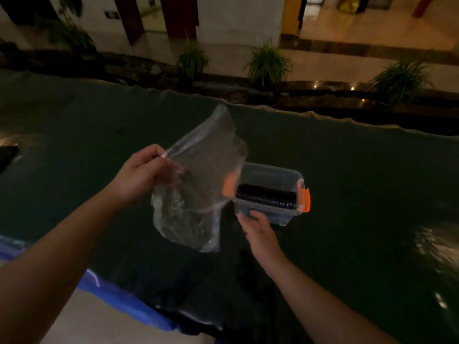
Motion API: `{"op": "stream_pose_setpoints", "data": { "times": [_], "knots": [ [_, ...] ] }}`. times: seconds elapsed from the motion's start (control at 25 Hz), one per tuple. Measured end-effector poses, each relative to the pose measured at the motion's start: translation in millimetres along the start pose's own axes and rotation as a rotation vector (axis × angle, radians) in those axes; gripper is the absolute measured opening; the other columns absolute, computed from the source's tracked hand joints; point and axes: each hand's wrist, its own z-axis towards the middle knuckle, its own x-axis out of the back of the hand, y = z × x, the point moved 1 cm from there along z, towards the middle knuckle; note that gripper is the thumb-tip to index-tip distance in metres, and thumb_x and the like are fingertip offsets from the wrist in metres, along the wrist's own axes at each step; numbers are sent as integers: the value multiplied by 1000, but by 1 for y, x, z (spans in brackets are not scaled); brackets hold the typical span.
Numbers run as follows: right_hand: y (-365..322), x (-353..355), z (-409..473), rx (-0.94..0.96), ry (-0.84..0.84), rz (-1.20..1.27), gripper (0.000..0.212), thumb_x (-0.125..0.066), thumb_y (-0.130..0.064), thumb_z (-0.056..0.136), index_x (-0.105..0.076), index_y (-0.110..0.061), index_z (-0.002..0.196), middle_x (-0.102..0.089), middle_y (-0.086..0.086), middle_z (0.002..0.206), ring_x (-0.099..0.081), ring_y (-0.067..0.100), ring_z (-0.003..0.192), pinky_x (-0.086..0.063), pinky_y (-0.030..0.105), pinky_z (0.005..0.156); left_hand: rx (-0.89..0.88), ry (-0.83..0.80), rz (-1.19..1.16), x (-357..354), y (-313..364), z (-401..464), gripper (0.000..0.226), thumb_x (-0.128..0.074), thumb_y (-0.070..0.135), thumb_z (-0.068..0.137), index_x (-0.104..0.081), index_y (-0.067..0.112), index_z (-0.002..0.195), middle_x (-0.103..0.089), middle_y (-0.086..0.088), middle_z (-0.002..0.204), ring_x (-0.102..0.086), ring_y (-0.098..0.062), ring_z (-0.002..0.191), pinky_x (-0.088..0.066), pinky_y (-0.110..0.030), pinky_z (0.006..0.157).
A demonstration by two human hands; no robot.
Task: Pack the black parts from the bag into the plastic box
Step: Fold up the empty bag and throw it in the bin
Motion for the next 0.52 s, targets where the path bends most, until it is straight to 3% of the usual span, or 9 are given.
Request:
{"op": "stream_pose_setpoints", "data": {
  "times": [0.12,0.24,0.4,0.52],
  "knots": [
    [-52,-18,7,-45,-238,288,74,-78,-52,82,-49,-23,143,-69,4,129,-68,22,114,-54,42,98,-1,87,-145,3,20,-13,17,-63,23,85,-68,28,70,-79,-13,100,-76,-23,76,-60,-27,61],
    [-102,-24,15,-3,-309,425,75,-78,-37,87,-39,-26,150,-68,12,130,-72,28,111,-55,54,98,9,135,-224,3,27,-16,17,-59,17,88,-67,20,73,-77,-17,106,-77,-27,78,-62,-31,61],
    [-150,-18,16,61,-340,318,53,-73,-18,93,-50,-38,136,-73,11,120,-76,27,99,-62,49,81,39,163,-383,7,29,-12,11,-56,13,92,-62,10,84,-74,-22,115,-77,-31,84,-63,-40,69],
    [-163,-5,10,141,-342,159,43,-70,-5,93,-62,-32,125,-78,7,110,-74,31,105,-60,55,89,36,186,-336,7,29,-13,6,-63,17,89,-63,19,84,-75,-19,113,-78,-28,82,-62,-37,63]
  ]
}}
